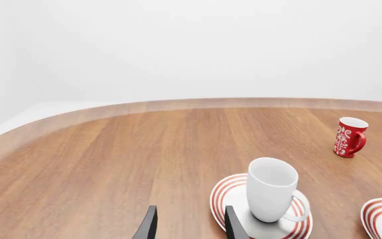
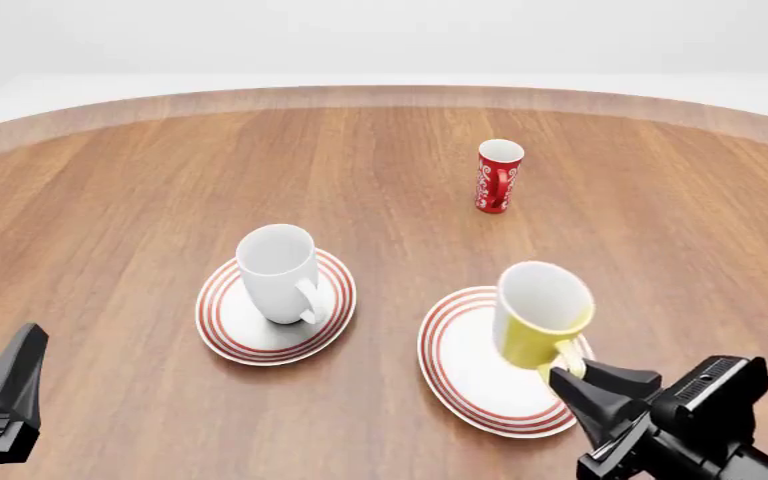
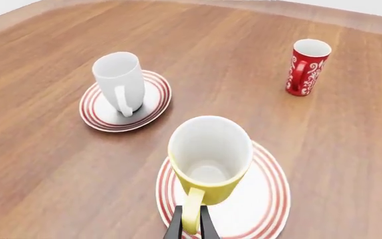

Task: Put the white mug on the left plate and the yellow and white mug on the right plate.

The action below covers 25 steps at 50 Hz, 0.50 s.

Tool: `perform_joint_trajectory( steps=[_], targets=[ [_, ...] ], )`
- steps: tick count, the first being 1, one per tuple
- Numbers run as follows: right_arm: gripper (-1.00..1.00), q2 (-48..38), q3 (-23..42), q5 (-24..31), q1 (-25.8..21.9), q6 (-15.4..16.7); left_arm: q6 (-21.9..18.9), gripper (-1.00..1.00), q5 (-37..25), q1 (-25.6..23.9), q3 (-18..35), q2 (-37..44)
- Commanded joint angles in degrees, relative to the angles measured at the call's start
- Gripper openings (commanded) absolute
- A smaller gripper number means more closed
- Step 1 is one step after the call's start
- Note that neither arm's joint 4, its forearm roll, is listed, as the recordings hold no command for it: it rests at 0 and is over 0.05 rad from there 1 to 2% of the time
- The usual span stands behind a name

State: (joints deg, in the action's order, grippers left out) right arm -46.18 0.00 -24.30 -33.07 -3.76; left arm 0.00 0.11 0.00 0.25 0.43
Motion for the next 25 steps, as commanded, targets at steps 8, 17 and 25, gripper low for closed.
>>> perform_joint_trajectory(
  steps=[8,17,25],
  targets=[
    [-1.0,-7.57,0.01,-5.79,-0.2,-0.6,0.0,1.0,0.0,0.0,0.0,0.0],
    [-1.0,-9.94,0.05,-7.13,0.05,-0.41,0.0,1.0,0.0,0.0,0.0,0.0],
    [-1.0,-12.15,0.04,-8.5,0.19,-0.4,0.0,1.0,0.0,0.0,0.0,0.0]
  ],
)
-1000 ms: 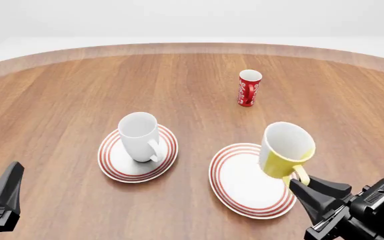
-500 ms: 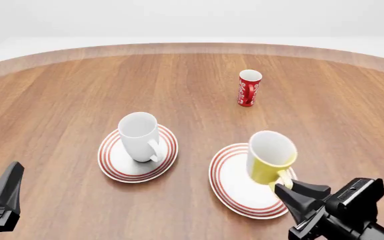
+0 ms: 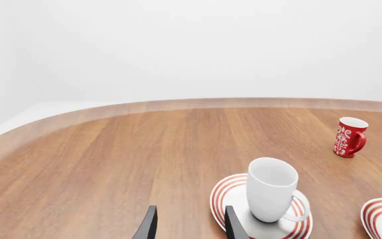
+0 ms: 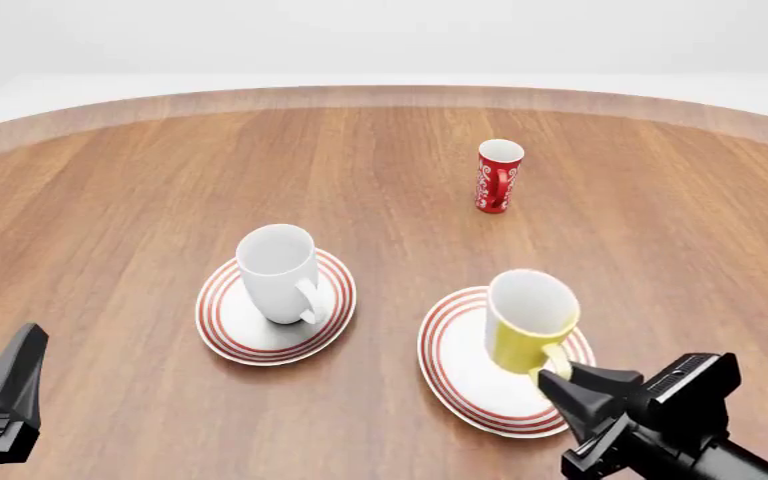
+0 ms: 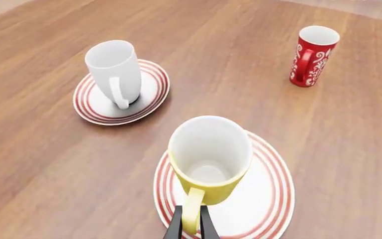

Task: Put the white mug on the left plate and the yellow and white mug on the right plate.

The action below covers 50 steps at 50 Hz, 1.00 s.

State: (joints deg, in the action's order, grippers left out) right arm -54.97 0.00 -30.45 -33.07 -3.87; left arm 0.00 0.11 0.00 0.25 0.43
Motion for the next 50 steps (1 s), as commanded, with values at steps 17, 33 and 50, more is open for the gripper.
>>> perform_joint_trajectory(
  steps=[17,33,50],
  targets=[
    [-1.0,-6.39,0.02,-3.98,0.53,-0.11,0.0,1.0,0.0,0.0,0.0,0.0],
    [-1.0,-8.57,0.01,-5.22,0.75,0.01,0.0,1.0,0.0,0.0,0.0,0.0],
    [-1.0,-13.51,0.01,-8.69,0.53,-0.66,0.0,1.0,0.0,0.0,0.0,0.0]
  ],
)
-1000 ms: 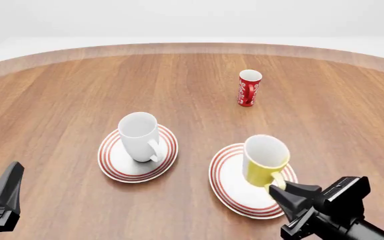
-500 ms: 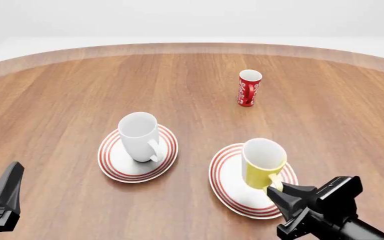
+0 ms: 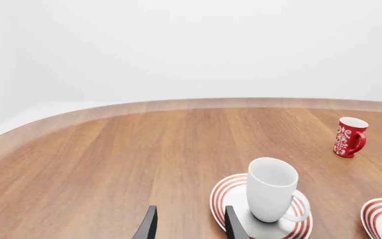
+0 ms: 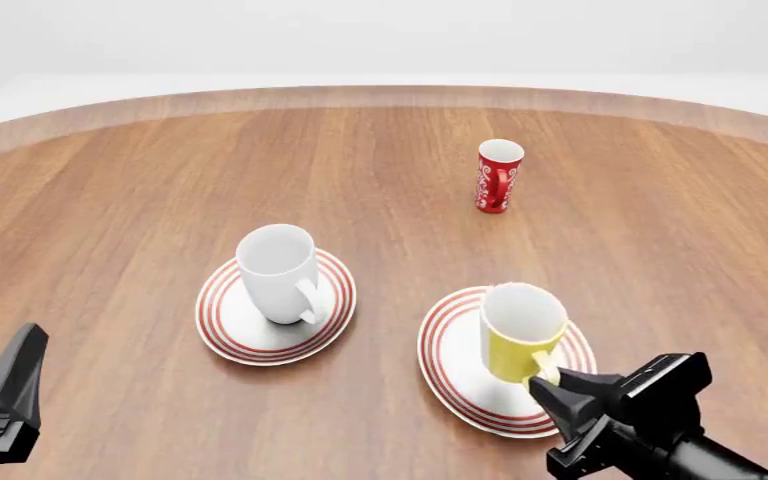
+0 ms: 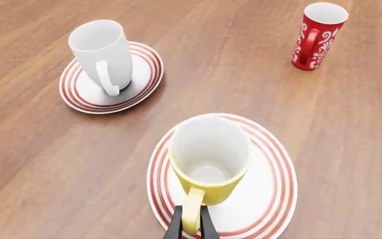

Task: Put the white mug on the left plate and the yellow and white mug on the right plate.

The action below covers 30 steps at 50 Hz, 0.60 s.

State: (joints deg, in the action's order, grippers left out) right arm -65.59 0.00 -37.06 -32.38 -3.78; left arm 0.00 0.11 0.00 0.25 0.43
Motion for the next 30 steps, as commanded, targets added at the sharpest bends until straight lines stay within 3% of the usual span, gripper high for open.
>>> perform_joint_trajectory(
  steps=[1,16,30],
  targets=[
    [-1.0,-3.38,0.01,-2.43,-0.09,-0.75,0.0,1.0,0.0,0.0,0.0,0.0],
    [-1.0,-9.88,0.01,-7.31,-0.46,-1.1,0.0,1.0,0.0,0.0,0.0,0.0],
    [-1.0,-8.85,0.0,-5.83,-0.27,-1.08,0.0,1.0,0.0,0.0,0.0,0.0]
  ],
)
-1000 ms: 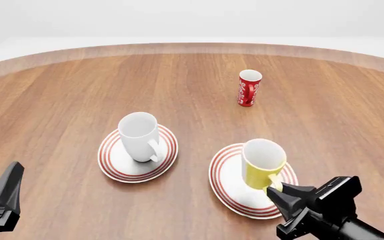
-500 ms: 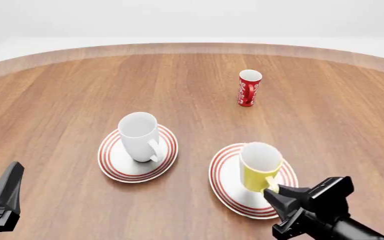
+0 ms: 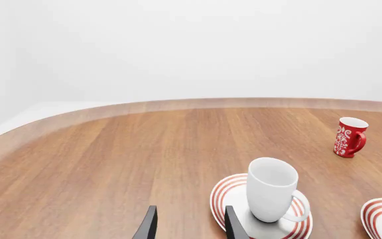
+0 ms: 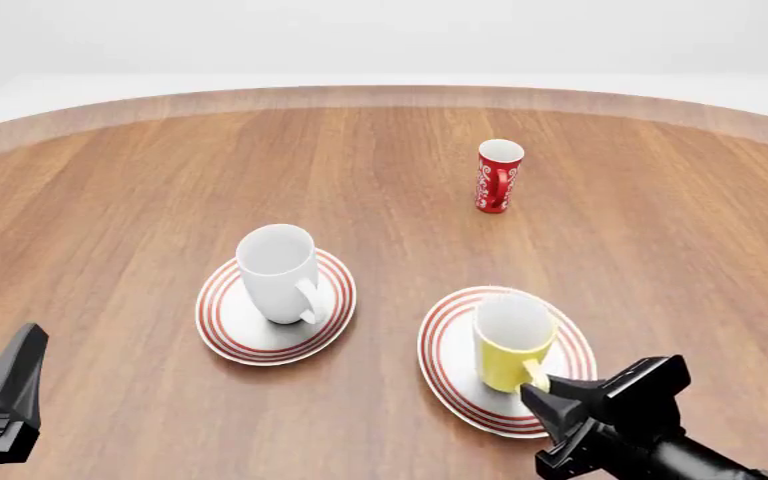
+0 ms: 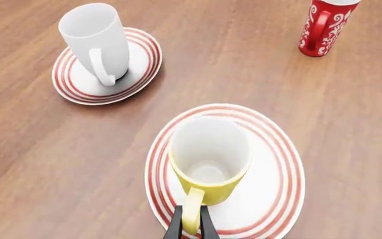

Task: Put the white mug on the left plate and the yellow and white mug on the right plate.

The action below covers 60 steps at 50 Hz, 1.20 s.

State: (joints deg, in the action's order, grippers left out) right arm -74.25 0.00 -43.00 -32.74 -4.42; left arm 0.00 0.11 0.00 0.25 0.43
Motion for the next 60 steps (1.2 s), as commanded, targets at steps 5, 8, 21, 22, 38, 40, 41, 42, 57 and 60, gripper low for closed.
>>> perform_joint_trajectory(
  steps=[5,8,21,22,38,40,41,42,57,60],
  targets=[
    [1.0,-2.47,0.01,-1.65,0.1,-0.89,0.0,1.0,0.0,0.0,0.0,0.0],
    [1.0,-2.84,0.01,-1.78,0.46,-0.7,0.0,1.0,0.0,0.0,0.0,0.0],
    [1.0,0.48,0.01,1.42,1.03,-0.48,0.0,1.0,0.0,0.0,0.0,0.0],
    [1.0,0.7,0.01,1.59,0.99,-0.46,0.0,1.0,0.0,0.0,0.0,0.0],
    [1.0,8.93,0.01,9.28,1.28,-0.02,0.0,1.0,0.0,0.0,0.0,0.0],
    [1.0,10.73,0.01,10.87,1.35,0.03,0.0,1.0,0.0,0.0,0.0,0.0],
    [1.0,11.45,0.01,11.51,1.38,0.12,0.0,1.0,0.0,0.0,0.0,0.0],
    [1.0,12.52,0.01,12.47,1.42,0.26,0.0,1.0,0.0,0.0,0.0,0.0],
    [1.0,21.78,0.02,20.18,2.74,1.65,0.0,1.0,0.0,0.0,0.0,0.0],
    [1.0,23.84,0.02,21.89,3.3,1.81,0.0,1.0,0.0,0.0,0.0,0.0]
  ],
)
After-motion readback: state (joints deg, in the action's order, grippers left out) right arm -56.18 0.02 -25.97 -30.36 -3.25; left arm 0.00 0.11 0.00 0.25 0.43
